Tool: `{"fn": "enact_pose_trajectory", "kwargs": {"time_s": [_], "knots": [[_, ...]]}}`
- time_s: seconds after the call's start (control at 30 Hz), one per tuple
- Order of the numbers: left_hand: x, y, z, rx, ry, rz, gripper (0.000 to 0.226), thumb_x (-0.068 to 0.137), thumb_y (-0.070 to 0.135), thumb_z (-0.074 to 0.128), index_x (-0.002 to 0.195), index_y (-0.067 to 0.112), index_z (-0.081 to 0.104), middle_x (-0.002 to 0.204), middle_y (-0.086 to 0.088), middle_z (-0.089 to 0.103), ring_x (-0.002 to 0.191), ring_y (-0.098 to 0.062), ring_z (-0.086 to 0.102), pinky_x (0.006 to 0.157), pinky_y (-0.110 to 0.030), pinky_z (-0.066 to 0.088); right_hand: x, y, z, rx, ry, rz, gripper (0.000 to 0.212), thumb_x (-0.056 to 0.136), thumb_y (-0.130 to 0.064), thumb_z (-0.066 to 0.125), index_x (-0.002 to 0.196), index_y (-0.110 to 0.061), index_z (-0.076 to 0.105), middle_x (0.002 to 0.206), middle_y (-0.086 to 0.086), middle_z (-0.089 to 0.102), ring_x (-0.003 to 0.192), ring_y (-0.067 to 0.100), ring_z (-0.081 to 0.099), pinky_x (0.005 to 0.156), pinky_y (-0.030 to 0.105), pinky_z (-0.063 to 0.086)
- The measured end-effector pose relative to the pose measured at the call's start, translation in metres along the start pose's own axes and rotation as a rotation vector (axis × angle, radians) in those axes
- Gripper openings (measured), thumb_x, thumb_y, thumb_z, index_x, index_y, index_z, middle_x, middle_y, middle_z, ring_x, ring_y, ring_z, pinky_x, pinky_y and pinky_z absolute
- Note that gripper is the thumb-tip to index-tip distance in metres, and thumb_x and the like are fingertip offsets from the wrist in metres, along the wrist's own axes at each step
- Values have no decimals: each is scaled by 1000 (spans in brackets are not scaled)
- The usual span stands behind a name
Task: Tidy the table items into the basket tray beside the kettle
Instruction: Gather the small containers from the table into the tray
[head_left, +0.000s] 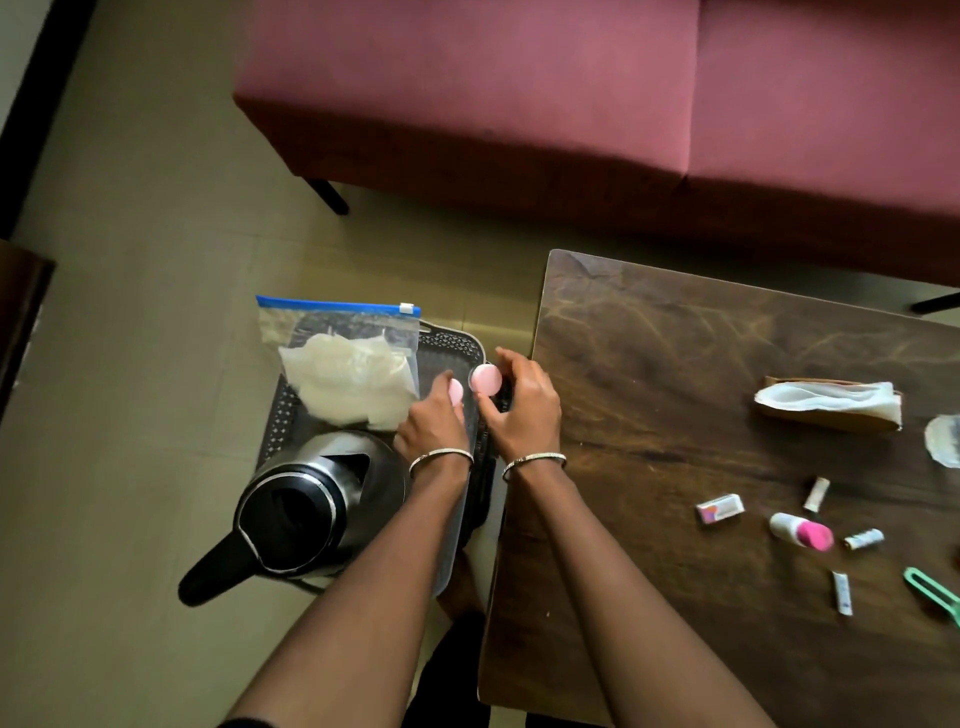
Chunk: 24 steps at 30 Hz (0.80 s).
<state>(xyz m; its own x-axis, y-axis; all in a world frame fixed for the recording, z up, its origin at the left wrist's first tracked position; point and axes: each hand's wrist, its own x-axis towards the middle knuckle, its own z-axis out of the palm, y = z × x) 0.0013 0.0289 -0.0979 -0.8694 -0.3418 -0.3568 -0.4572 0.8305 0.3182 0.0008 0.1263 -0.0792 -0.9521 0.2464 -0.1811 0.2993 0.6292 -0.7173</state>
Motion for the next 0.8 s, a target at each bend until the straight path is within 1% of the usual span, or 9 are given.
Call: {"fn": "enact_pose_trajectory", "kwargs": {"time_s": [0.13,0.23,0.3,0.4,0.57,0.63,0.7,0.73,0.8], "knots": [[25,4,12,31,34,-11,36,98,33,51,132,43,50,91,-16,70,86,-39,69,67,-39,50,19,9,13,-98,-58,-35,32,83,-22,72,114,-14,71,110,4,69,106,29,57,93,38,45],[40,2,17,50,49,-16,20,99,28,49,116,35,56,84,-14,68,81,-38,69,60,-34,40,29,8,21,-137,-49,-62,34,77,-23,75,111,-20,72,109,3,64,107,27,53,90,39,45],[47,-1,20,78,52,-19,11,99,27,48,106,30,55,81,-13,67,79,-37,69,59,-33,38,34,7,27,-176,-57,-77,35,77,-27,75,111,-25,72,109,0,63,107,25,51,86,38,43],[57,-5,23,96,58,-17,11,99,27,47,105,29,56,83,-14,67,79,-37,68,60,-34,39,36,7,36,-269,-105,-126,34,81,-27,71,114,-28,70,111,-6,66,110,25,51,84,38,38],[65,-12,28,114,78,-1,19,102,33,44,112,31,59,87,-15,68,83,-37,68,61,-35,37,35,11,47,-458,-129,-196,27,88,-19,61,112,-27,69,114,-8,70,123,26,50,95,42,30],[67,-12,30,97,88,2,20,102,35,44,113,31,60,87,-16,69,83,-38,68,61,-35,37,40,9,51,-525,-148,-195,28,95,-22,45,110,-24,69,115,-6,70,130,28,47,99,43,24],[68,-12,31,76,91,3,22,101,37,44,114,32,60,86,-17,69,82,-39,68,61,-36,40,46,4,56,-568,-190,-178,45,96,-26,25,108,-22,69,115,-3,71,135,29,42,104,46,20],[68,-13,31,75,91,8,22,101,39,44,115,33,60,86,-17,69,82,-39,68,61,-37,42,49,2,58,-578,-206,-168,47,96,-26,24,106,-21,69,115,-2,71,137,29,40,106,49,20],[68,-14,30,75,88,20,23,101,40,44,116,33,59,85,-16,69,81,-38,68,61,-37,45,53,0,63,-608,-237,-159,36,98,-24,35,104,-19,70,114,1,72,139,30,37,108,53,20]]}}
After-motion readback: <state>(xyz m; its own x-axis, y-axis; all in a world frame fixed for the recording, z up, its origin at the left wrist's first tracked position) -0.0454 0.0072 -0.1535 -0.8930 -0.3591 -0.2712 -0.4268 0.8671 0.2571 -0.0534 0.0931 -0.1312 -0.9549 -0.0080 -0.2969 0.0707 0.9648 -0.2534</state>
